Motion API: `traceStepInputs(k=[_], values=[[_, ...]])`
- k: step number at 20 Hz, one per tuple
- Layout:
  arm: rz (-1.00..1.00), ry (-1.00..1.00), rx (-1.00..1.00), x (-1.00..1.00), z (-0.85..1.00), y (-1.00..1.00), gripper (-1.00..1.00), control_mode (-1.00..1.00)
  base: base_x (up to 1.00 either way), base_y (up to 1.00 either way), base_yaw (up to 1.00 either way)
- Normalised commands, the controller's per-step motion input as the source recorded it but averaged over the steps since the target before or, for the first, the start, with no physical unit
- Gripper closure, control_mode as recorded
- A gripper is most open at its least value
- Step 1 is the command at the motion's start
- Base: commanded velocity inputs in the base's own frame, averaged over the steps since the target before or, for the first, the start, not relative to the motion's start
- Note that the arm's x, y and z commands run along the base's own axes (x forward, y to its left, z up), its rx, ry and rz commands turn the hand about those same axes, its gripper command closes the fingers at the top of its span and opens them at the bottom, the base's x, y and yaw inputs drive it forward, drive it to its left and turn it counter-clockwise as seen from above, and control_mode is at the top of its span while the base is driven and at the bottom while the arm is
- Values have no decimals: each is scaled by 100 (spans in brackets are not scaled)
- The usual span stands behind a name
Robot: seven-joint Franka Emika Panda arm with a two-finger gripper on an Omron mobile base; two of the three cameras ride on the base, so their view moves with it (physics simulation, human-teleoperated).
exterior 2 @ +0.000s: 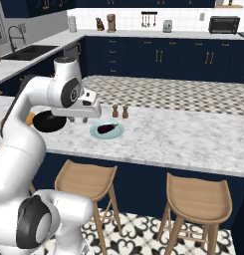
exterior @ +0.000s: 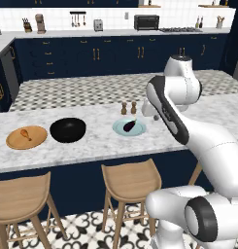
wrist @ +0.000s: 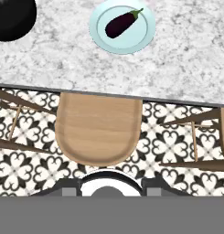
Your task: Pick the chicken drumstick and eggplant from their plates and place them in the bowl. Then put the bowl in the fridge.
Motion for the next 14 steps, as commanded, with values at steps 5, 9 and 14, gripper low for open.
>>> traceStepInputs(k=[5,9,14], values=[[-2,2,12,1,-14,23,-100,-100,0,0,0],[-18,26,3,69,-50,10,-100,-100,0,0,0],[-18,31,0,80,-24,-10,-100,-100,0,0,0]])
